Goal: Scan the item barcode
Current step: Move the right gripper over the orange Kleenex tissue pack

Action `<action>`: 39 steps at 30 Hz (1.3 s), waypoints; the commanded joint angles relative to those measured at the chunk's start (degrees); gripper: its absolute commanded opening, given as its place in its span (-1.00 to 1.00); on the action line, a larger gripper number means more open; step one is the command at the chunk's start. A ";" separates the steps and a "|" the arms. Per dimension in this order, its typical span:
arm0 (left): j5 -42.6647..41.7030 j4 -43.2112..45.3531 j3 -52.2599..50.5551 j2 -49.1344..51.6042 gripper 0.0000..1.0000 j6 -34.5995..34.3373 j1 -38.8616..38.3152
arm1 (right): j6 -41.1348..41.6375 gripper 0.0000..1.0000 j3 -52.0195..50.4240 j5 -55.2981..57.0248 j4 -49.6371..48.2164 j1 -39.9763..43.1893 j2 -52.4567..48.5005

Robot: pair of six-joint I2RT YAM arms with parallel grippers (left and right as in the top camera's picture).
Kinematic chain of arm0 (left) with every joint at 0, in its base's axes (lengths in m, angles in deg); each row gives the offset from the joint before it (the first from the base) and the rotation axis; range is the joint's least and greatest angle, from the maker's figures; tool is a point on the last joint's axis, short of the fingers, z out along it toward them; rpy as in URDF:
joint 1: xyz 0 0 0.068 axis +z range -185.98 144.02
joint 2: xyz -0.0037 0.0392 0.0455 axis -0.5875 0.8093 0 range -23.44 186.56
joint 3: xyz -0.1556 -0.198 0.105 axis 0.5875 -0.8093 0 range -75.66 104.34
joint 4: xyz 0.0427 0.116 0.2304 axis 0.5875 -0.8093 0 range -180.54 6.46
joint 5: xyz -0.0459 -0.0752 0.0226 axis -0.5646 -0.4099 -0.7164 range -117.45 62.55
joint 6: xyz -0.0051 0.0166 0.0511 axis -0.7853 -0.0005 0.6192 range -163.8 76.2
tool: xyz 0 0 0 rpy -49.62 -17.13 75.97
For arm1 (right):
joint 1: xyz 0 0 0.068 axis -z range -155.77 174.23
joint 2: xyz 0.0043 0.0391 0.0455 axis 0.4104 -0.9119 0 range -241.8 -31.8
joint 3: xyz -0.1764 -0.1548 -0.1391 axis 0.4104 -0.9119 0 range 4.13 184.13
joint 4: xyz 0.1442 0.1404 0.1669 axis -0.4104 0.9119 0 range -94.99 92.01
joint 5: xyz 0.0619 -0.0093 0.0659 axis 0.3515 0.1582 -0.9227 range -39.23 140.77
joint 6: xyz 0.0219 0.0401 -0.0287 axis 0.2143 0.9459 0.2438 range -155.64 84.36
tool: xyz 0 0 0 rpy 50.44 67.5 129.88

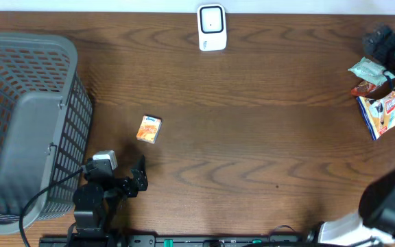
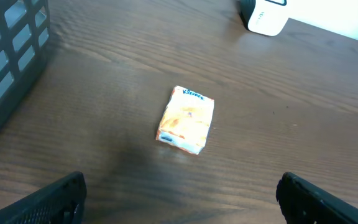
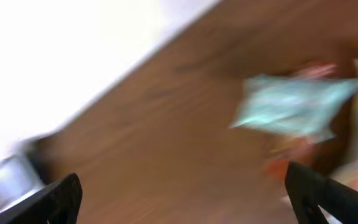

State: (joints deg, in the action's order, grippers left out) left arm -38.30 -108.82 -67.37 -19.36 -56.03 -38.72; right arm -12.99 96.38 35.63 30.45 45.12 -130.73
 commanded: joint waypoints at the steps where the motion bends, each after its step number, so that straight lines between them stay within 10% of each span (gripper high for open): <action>1: -0.50 -0.87 -0.81 -0.09 0.96 -0.55 -0.17 | 9.09 0.99 0.13 -11.96 4.76 -5.01 1.92; 23: -0.50 -0.87 -0.81 -0.09 0.95 -0.55 -0.17 | 11.21 0.99 -0.61 -1.84 22.64 -52.30 -5.18; 39: -0.50 -0.87 -0.81 -0.09 0.96 -0.55 -0.17 | 19.15 0.98 -2.43 2.19 17.51 -58.05 -11.19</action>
State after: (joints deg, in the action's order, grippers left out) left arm -38.30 -108.82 -67.37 -19.36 -56.03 -38.72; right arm 4.50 95.24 36.72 48.07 -12.81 -140.63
